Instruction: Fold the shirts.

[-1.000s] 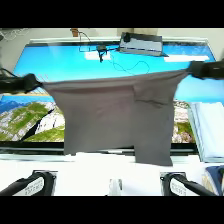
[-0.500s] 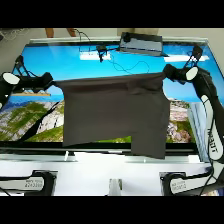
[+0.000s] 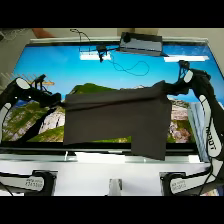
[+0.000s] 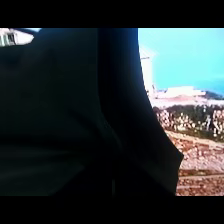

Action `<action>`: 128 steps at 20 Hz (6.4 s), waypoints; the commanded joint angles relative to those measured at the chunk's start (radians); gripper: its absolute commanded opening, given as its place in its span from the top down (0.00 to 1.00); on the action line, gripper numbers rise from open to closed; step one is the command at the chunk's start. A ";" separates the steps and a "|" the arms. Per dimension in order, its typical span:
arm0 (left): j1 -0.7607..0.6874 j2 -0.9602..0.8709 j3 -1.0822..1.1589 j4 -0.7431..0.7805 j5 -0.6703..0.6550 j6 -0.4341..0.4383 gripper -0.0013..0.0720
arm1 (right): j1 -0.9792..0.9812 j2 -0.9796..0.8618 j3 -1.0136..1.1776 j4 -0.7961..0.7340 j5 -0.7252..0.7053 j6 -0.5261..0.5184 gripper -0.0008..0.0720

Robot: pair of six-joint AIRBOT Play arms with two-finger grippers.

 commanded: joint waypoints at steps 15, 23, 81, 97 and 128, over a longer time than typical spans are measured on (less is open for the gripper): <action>0.084 0.261 -0.356 0.009 -0.242 -0.044 0.22 | -0.222 0.058 -0.048 0.109 0.493 0.011 0.39; 0.076 0.434 -0.734 -0.060 -0.003 -0.110 0.23 | -0.222 0.101 -0.134 0.203 0.489 -0.036 0.40; 0.034 -0.073 0.090 -0.115 -0.055 -0.076 0.07 | -0.124 -0.051 0.024 0.459 -0.147 -0.065 0.08; -0.029 0.263 0.143 -0.116 -0.230 -0.031 0.08 | -0.134 -0.206 0.024 0.481 0.076 -0.087 0.04; -0.809 -0.387 0.287 -0.855 0.416 -0.010 0.93 | -0.118 0.521 0.024 0.527 0.420 -0.062 0.95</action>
